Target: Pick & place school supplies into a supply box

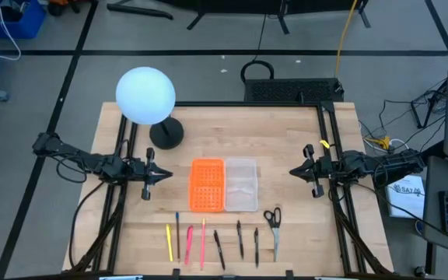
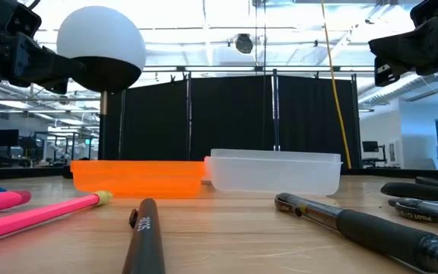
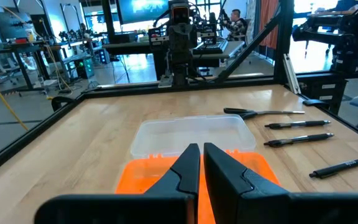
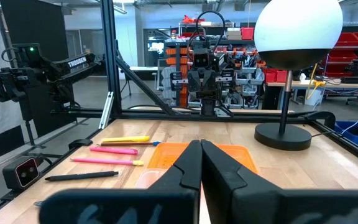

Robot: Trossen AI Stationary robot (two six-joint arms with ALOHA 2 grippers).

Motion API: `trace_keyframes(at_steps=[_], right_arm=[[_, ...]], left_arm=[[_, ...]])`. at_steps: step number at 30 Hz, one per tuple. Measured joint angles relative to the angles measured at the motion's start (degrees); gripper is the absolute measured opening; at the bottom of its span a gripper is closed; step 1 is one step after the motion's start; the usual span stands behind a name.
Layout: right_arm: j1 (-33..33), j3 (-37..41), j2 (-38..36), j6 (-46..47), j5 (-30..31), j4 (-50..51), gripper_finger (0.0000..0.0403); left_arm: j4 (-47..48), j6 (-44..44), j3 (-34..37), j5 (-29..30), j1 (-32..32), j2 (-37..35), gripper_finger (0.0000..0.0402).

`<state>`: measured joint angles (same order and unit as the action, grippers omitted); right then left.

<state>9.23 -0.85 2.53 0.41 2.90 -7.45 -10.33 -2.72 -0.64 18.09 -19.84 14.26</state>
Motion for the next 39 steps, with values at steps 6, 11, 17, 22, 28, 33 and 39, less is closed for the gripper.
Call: trace_keyframes(at_steps=[6, 11, 17, 22, 28, 33, 39], right_arm=[[-0.02, -0.01, -0.01, -0.01, 0.00, 0.01, 0.0000], [-0.01, 0.00, 0.00, 0.01, -0.01, 0.01, 0.0000], [-0.02, -0.01, 0.01, -0.01, 0.00, -0.01, 0.0000], [-0.02, -0.01, 0.01, 0.01, -0.01, 0.00, 0.0000], [-0.02, -0.01, 0.01, -0.01, -0.02, -0.01, 0.0000], [-0.01, -0.01, 0.00, 0.01, 0.00, 0.00, 0.0000], [-0.02, -0.01, -0.01, 0.01, 0.00, -2.26, 0.0000]], left_arm=[[-0.01, 0.00, 0.00, 0.00, -0.02, -0.02, 0.0031], [-0.02, 0.00, 0.00, 0.00, -0.02, -0.02, 0.0031], [0.00, 0.00, 0.01, 0.00, -0.01, -0.01, 0.0031], [0.00, 0.00, 0.01, 0.00, -0.01, -0.02, 0.0031], [-0.02, 0.00, 0.00, 0.00, -0.02, 0.00, 0.0031], [-0.71, 0.01, 0.00, 0.00, -0.01, -0.01, 0.0031], [-0.70, 2.95, 0.01, -0.02, 0.00, -0.01, 0.0031]])
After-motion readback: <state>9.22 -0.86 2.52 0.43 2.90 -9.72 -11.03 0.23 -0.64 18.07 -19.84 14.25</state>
